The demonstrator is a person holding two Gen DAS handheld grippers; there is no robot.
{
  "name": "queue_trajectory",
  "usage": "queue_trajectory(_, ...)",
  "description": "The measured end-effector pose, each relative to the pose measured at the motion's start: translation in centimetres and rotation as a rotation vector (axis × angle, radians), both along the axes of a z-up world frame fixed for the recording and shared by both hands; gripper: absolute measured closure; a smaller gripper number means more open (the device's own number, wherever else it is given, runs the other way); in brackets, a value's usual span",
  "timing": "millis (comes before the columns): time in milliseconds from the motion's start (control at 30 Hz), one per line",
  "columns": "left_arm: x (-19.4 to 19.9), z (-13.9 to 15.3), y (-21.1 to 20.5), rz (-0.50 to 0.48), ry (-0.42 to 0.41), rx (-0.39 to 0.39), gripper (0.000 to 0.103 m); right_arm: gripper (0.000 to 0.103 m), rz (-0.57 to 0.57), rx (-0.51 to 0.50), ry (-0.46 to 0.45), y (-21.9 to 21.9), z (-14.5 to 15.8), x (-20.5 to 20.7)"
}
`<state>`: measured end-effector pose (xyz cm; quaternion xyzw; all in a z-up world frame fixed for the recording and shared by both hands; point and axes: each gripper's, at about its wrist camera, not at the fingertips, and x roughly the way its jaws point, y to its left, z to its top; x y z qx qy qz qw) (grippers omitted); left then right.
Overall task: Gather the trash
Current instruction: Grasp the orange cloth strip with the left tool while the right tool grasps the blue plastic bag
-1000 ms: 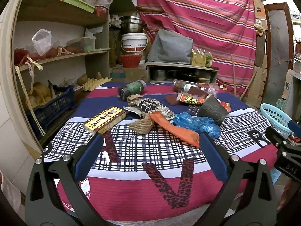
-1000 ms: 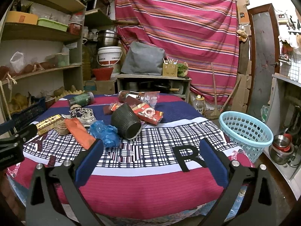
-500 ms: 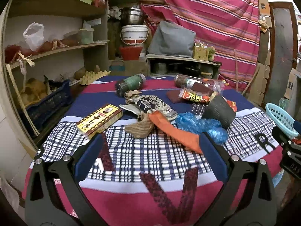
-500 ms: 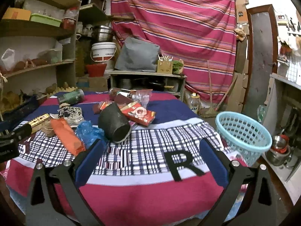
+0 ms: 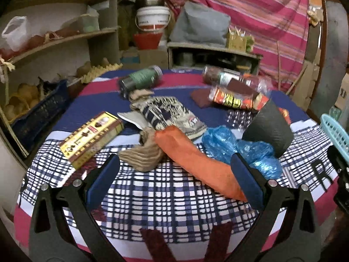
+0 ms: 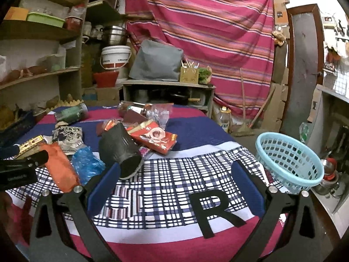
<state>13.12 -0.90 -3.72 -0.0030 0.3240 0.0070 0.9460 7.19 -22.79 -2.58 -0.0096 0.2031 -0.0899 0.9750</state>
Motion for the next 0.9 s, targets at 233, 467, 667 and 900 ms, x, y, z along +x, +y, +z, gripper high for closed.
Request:
queue_trajectory(233,2.4,-1.9,-1.1,-0.052,0.107,-0.016,0.027,0.004,-0.035,0.028,0.069,-1.1,-1.1,1.6)
queue_trajectory(467,3.5,-3.2,-2.3,-0.105,0.157,-0.053,0.056,0.004,-0.08,0.009,0.103,-1.8,-1.3,2.0)
queue_trajectory(667,3.6,-3.6,-2.5,-0.144,0.188,-0.046,0.103,0.004,-0.065,0.023,0.097,-1.9,-1.1,1.8)
queue_trajectory(900,2.0,-1.6,-1.7,-0.174,0.125,-0.024,0.103,0.004,-0.019,0.031,0.116,-1.1,-0.7,1.9)
